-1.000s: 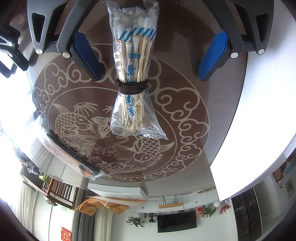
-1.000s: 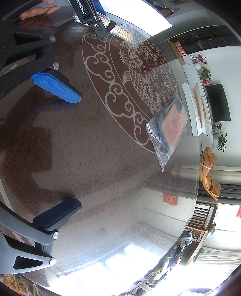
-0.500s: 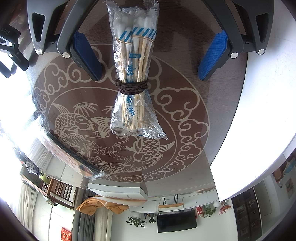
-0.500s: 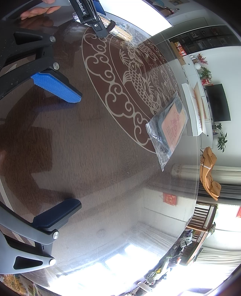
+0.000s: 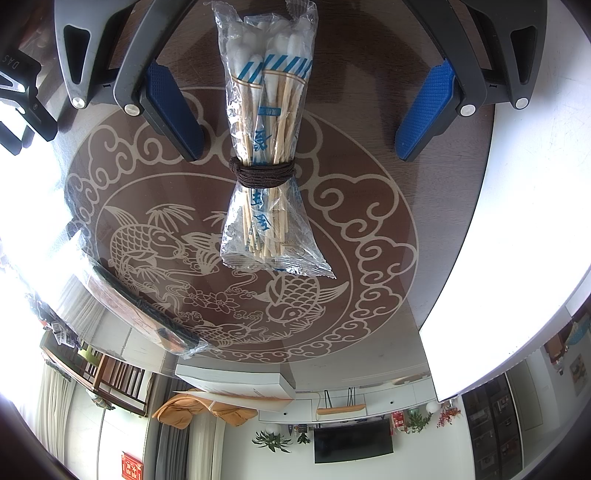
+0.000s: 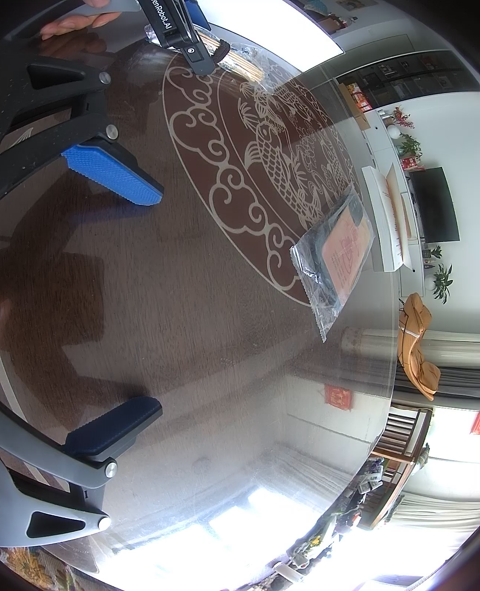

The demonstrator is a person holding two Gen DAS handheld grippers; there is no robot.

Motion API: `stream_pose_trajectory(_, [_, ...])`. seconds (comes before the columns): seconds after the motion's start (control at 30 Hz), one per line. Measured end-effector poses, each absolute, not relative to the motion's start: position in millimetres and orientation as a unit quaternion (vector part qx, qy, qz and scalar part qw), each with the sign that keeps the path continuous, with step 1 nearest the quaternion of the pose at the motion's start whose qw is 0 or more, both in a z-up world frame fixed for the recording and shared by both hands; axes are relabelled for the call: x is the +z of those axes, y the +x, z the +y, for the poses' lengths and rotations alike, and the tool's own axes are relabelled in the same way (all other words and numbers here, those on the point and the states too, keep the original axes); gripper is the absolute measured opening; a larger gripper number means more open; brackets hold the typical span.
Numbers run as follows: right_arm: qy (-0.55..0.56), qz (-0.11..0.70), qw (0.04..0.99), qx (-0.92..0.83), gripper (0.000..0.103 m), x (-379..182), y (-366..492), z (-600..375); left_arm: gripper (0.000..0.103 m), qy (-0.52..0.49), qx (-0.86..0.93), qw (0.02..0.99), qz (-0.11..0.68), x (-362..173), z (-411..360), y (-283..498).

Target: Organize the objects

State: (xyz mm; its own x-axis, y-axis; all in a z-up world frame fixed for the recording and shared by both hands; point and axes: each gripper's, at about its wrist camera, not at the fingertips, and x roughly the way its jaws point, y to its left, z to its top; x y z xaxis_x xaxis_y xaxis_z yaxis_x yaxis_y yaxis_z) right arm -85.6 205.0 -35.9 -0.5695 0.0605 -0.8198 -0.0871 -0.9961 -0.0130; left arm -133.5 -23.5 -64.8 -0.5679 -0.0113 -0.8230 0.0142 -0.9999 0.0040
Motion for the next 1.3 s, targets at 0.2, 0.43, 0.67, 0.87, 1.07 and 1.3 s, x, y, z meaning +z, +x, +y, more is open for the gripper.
stream_pose_trajectory(0.2, [-0.462,0.014,0.042,0.886,0.103,-36,-86,205,0.103,0.465,-0.885,0.007,0.002,-65,-24,-133])
stream_pose_trajectory(0.43, [-0.462,0.014,0.042,0.886,0.103,-36,-86,205,0.103,0.465,-0.885,0.007,0.002,-65,-24,-133])
stream_pose_trajectory(0.67, [-0.462,0.014,0.042,0.886,0.103,-36,-86,205,0.103,0.465,-0.885,0.007,0.002,-65,-24,-133])
stream_pose_trajectory(0.87, [-0.462,0.014,0.042,0.886,0.103,-36,-86,205,0.103,0.465,-0.885,0.007,0.002,-65,-24,-133])
stream_pose_trajectory(1.07, [-0.462,0.014,0.042,0.886,0.103,-36,-86,205,0.103,0.465,-0.885,0.007,0.001,-65,-24,-133])
stream_pose_trajectory(1.3, [-0.416,0.047,0.034,0.908,0.103,-7,-88,228,0.103,0.465,-0.885,0.007,0.002,-65,-24,-133])
